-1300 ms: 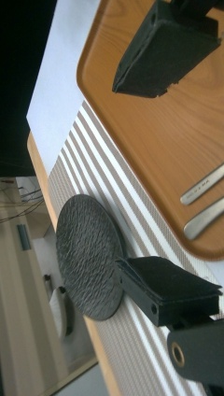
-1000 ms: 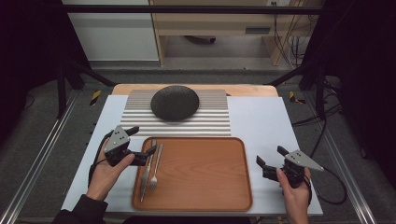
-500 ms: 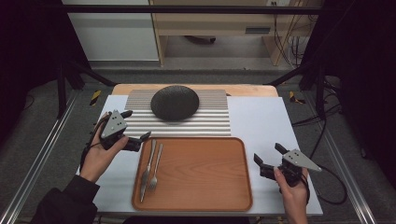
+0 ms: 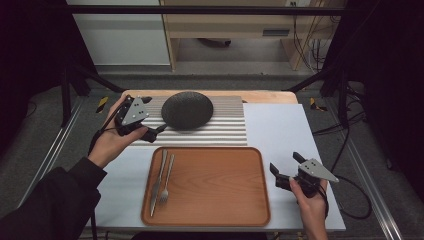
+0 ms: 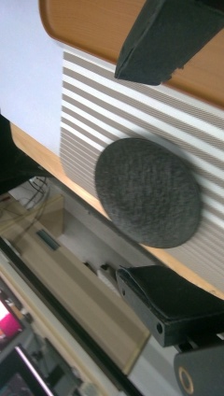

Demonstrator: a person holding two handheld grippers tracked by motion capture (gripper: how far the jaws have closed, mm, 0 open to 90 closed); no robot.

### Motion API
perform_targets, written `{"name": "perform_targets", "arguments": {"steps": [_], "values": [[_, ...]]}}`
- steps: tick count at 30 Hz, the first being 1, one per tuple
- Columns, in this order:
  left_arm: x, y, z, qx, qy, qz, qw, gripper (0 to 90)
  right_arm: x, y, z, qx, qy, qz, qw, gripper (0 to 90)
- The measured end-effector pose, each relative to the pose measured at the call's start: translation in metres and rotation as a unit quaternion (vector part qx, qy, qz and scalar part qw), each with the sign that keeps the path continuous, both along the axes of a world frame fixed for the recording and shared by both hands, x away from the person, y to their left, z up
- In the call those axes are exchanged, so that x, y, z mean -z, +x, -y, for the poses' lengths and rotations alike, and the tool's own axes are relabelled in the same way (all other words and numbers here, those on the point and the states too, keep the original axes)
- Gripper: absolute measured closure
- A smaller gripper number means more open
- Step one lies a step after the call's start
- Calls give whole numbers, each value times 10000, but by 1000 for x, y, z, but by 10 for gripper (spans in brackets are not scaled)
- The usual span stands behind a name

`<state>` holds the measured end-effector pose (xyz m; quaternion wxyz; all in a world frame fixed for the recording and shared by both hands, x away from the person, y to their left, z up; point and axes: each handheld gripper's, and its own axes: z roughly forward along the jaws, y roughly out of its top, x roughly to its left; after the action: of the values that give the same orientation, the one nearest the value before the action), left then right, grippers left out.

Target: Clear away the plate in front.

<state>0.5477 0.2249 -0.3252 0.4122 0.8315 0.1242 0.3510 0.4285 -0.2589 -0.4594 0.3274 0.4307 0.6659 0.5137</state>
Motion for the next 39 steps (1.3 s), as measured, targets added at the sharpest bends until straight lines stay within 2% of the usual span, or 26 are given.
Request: {"name": "perform_targets", "arguments": {"steps": [2,3,6,9,14,18,20,23,29,32,36,39], "values": [[2,6,5,33,104,129,9999,61,0,0,-2,-10,-40,6,10000,65],[4,11,7,37,127,126,9998,65,0,-1,-3,-23,-75,17,10000,64],[13,24,9,-78,254,320,9991,77,-1,-3,-5,-43,-131,43,9999,64],[22,38,11,-211,335,345,9986,79,-2,-5,-4,-29,-121,51,9999,64],[37,53,12,-271,518,276,9979,79,-2,-5,-1,23,-94,63,9999,65],[45,61,10,-306,626,227,9973,79,-1,-5,0,18,-89,41,9999,65],[46,63,9,-319,596,200,9975,79,-1,-5,0,14,-90,29,10000,65],[45,65,9,-338,719,241,9965,78,-1,-5,-1,-4,-86,37,10000,65],[42,75,8,-297,695,285,9967,64,0,-5,-2,9,-128,-2,9999,59],[44,82,8,-306,870,276,9954,59,0,-5,-3,-4,-145,-9,9999,59],[47,87,7,-337,892,292,9950,55,0,-4,-3,-10,-140,-15,9999,59],[53,88,8,-310,1060,330,9933,58,0,-5,-3,-4,-133,1,9999,59]]}}
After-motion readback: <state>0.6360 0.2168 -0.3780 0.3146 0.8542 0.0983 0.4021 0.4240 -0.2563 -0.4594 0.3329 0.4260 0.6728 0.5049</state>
